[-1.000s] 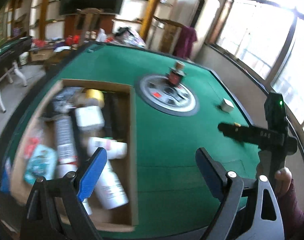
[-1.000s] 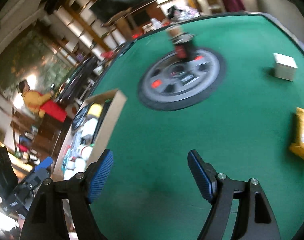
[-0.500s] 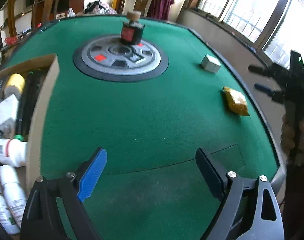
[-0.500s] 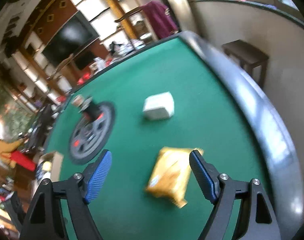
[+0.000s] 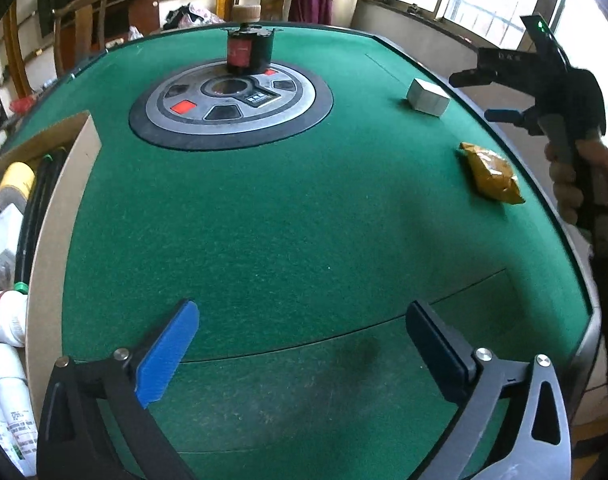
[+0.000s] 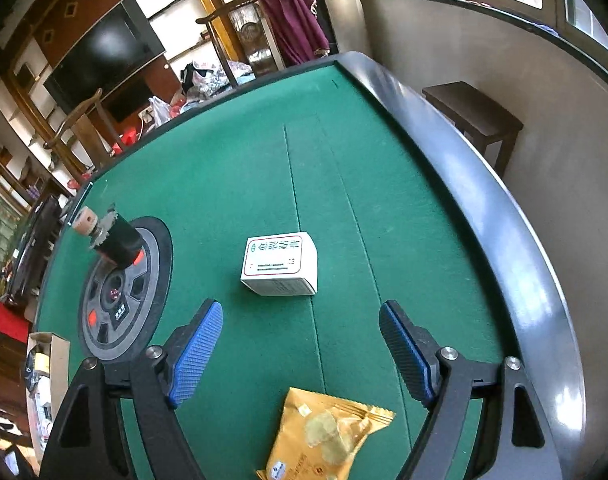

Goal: Organize objects
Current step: 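Grasp the white medicine box with red text with the right gripper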

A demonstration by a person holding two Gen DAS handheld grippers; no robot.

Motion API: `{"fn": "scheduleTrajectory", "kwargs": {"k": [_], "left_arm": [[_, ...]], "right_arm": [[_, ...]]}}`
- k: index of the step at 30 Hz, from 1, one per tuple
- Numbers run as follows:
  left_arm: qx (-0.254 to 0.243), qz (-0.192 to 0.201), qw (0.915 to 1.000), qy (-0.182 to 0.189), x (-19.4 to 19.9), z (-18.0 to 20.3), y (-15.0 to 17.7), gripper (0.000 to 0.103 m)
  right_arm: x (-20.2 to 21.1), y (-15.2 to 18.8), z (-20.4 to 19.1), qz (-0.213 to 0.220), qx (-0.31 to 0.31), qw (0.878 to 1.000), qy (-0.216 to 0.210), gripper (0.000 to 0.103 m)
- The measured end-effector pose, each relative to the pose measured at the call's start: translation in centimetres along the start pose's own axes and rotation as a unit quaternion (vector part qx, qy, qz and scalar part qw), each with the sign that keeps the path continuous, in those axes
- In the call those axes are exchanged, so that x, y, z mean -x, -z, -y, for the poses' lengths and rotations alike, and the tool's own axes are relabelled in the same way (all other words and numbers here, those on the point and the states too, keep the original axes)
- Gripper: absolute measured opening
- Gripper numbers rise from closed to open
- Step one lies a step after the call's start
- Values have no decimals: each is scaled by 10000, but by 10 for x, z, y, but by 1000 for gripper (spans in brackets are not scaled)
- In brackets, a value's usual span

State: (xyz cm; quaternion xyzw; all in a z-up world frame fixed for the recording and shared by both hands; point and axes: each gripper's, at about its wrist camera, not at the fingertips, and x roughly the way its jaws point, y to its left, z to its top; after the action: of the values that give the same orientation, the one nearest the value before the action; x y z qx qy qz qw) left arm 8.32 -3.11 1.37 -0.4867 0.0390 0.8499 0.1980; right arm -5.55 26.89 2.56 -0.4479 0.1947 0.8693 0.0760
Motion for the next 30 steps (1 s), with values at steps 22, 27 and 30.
{"fn": "scheduleTrajectory", "kwargs": {"k": [22, 27, 30], "left_arm": [[-309, -115, 9983, -481, -8, 11, 2, 103], [-311, -115, 9983, -483, -8, 11, 1, 103], [-309, -114, 9983, -483, -9, 11, 1, 103]], "right_arm": [[-49, -25, -32, -420, 296, 9960, 732, 85], [-68, -23, -36, -639, 405, 9925, 956, 84], [-75, -21, -36, -787, 558, 9896, 1066, 59]]}}
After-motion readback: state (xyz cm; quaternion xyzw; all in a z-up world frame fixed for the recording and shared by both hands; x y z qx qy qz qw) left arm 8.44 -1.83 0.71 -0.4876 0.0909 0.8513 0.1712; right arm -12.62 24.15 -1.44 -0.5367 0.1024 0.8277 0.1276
